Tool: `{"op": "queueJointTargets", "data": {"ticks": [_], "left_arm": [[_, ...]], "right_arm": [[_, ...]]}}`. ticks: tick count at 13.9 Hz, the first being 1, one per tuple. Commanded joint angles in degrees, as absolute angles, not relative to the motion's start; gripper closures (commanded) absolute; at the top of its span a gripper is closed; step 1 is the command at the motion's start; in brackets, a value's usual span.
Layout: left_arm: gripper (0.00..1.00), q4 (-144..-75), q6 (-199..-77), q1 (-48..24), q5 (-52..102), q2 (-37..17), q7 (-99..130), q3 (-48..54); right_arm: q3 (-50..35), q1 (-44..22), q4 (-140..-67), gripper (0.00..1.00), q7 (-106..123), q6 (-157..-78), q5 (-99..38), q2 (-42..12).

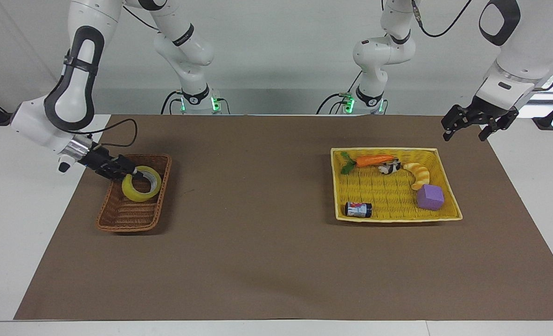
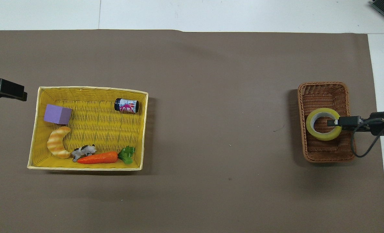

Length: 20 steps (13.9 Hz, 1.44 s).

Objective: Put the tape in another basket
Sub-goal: 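Open the right gripper and lift it away from the tape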

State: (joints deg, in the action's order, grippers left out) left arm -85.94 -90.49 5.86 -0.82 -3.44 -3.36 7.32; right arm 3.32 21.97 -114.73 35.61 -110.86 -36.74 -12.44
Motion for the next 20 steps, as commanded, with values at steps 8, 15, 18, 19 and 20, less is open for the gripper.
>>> {"op": "queueJointTargets", "data": {"ticks": [8, 15, 18, 19, 20], "left_arm": [[0.00, -85.69, -89.12, 6.42, -1.93, -3.34, -4.13, 7.82], [0.00, -85.69, -89.12, 6.50, -1.93, -3.34, -4.04, 7.82], [0.00, -86.22, -89.12, 6.50, -1.93, -3.25, -4.04, 7.82], [0.00, -86.66, -89.12, 6.50, -1.93, -2.73, -4.04, 7.82], [0.00, -87.10, -89.21, 6.50, -1.93, -2.55, -4.04, 7.82]], "right_arm": [[2.90, 9.86, -101.08, 0.00, 20.69, -116.02, -10.59, -11.43], [2.81, -2.44, -103.00, 0.00, -9.45, -111.72, -0.97, -4.41], [2.81, -6.41, -102.57, 0.00, -17.39, -107.59, -0.70, -0.37], [2.64, -6.50, -102.22, 0.00, -17.84, -105.49, -0.70, 1.82], [2.81, -6.33, -101.09, 0.00, -17.75, -103.55, -0.70, 3.59]]}}
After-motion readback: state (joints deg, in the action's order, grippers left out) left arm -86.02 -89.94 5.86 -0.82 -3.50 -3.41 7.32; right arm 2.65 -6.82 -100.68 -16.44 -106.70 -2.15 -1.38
